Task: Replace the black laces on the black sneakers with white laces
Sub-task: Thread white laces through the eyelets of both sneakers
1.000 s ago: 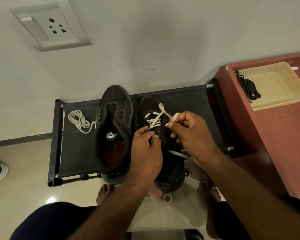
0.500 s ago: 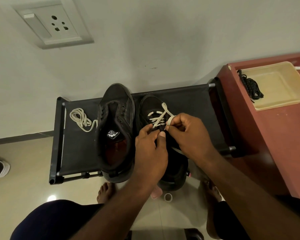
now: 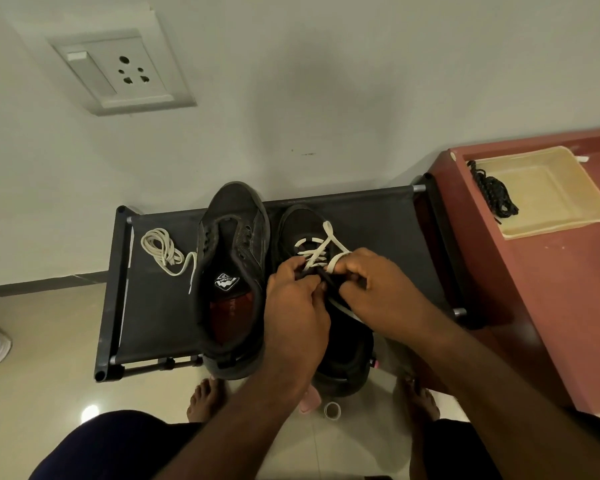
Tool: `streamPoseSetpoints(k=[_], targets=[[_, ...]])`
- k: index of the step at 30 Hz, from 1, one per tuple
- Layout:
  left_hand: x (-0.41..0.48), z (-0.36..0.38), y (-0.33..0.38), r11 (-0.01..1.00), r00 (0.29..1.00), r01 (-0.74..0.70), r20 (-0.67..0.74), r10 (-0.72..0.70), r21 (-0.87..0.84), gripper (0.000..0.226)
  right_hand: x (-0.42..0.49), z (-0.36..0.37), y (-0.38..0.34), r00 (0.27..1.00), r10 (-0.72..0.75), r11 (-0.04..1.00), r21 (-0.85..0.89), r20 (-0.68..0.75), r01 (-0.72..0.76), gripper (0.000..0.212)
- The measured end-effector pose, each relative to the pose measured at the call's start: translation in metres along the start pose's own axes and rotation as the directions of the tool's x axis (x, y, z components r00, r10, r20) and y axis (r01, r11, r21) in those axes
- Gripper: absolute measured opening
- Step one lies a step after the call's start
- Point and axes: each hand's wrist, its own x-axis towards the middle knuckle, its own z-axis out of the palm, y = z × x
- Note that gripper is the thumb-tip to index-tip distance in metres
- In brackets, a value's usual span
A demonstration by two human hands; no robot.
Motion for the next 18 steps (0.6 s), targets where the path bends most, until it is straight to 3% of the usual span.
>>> streamPoseSetpoints(k=[2, 4, 7, 13, 18], targets=[[0.002, -0.001, 0.000, 1.000, 1.000, -0.014, -0.008, 0.014, 0.014, 0.022, -0.006, -0.010, -0.004, 0.991, 0.019, 0.999, 0.033, 0.133, -0.024, 0.021], [0.004, -0.002, 0.003, 0.999, 0.999, -0.034, -0.021, 0.035, 0.042, 0.020, -0.010, -0.012, -0.003, 0.984, 0.004, 0.999, -0.042, 0.178, 0.003, 0.032], [0.007, -0.004, 0.007, 0.994, 0.997, -0.063, -0.039, 0.067, 0.087, 0.021, -0.010, 0.000, 0.004, 0.999, -0.046, 0.989, -0.140, 0.026, 0.049, 0.032], [0.004, -0.008, 0.010, 0.993, 0.992, -0.095, -0.081, 0.100, 0.066, 0.021, -0.013, 0.023, 0.009, 0.982, -0.019, 0.998, -0.056, -0.189, 0.008, 0.019], [-0.002, -0.021, 0.011, 0.990, 0.989, -0.139, -0.060, 0.137, -0.028, 0.017, -0.017, 0.028, 0.010, 0.958, 0.070, 0.995, 0.086, -0.278, -0.048, 0.038]])
